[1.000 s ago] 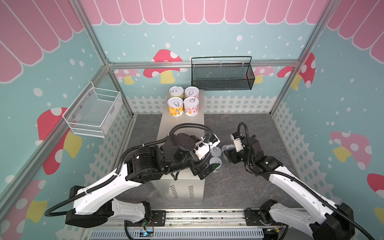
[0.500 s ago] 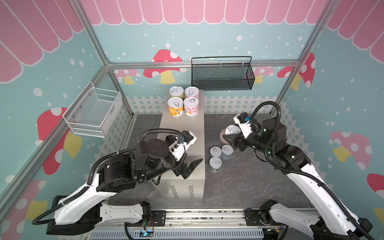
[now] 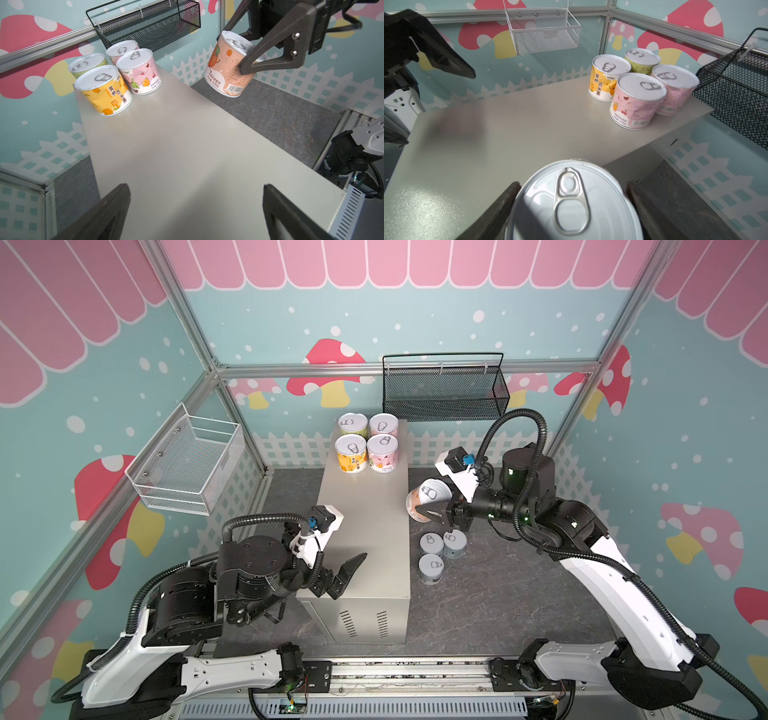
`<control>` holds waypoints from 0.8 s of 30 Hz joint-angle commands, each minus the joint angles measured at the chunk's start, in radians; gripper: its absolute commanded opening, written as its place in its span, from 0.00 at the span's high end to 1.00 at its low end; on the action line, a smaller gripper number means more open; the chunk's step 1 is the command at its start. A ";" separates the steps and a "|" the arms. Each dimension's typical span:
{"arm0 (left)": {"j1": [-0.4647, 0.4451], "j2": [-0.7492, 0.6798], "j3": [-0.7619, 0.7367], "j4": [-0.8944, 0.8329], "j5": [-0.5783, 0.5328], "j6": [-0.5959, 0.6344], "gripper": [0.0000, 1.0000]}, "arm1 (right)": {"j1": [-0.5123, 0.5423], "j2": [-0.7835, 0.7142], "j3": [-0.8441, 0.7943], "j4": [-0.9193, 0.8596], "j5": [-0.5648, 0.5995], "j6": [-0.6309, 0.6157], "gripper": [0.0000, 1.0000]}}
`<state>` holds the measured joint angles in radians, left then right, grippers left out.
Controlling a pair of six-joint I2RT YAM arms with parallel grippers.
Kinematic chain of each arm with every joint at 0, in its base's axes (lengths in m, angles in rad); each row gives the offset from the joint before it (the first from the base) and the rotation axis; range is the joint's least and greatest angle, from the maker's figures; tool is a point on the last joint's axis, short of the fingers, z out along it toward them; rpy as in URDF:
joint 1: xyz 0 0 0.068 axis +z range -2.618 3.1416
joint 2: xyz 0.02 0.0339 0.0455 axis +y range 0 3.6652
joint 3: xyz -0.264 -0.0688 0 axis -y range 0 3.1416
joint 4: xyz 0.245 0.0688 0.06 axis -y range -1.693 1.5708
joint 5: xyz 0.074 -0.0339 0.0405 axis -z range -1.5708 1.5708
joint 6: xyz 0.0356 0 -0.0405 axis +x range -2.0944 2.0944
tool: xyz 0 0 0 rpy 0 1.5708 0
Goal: Place and organize the canned foods onto the counter
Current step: 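Lift the peach can from the floor with the right gripper, then carry the peach can onto the counter near the left gripper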
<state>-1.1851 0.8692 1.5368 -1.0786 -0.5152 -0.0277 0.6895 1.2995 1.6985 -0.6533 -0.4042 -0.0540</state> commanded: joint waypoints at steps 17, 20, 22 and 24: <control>-0.002 -0.161 -0.101 -0.044 -0.114 -0.011 0.00 | 0.273 0.495 0.693 -0.384 0.249 -0.042 0.33; -0.003 -0.169 -0.099 -0.050 -0.114 -0.005 0.00 | 0.299 0.534 0.733 -0.384 0.253 -0.040 0.32; -0.002 -0.170 -0.095 -0.054 -0.114 -0.001 0.00 | 0.314 0.559 0.758 -0.385 0.257 -0.042 0.31; -0.003 -0.170 -0.096 -0.055 -0.114 0.002 0.00 | 0.325 0.581 0.777 -0.385 0.263 -0.042 0.30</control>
<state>-1.1851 0.7074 1.4441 -1.1126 -0.6106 -0.0372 0.9962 1.8587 2.4317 -1.0389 -0.1528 -0.0772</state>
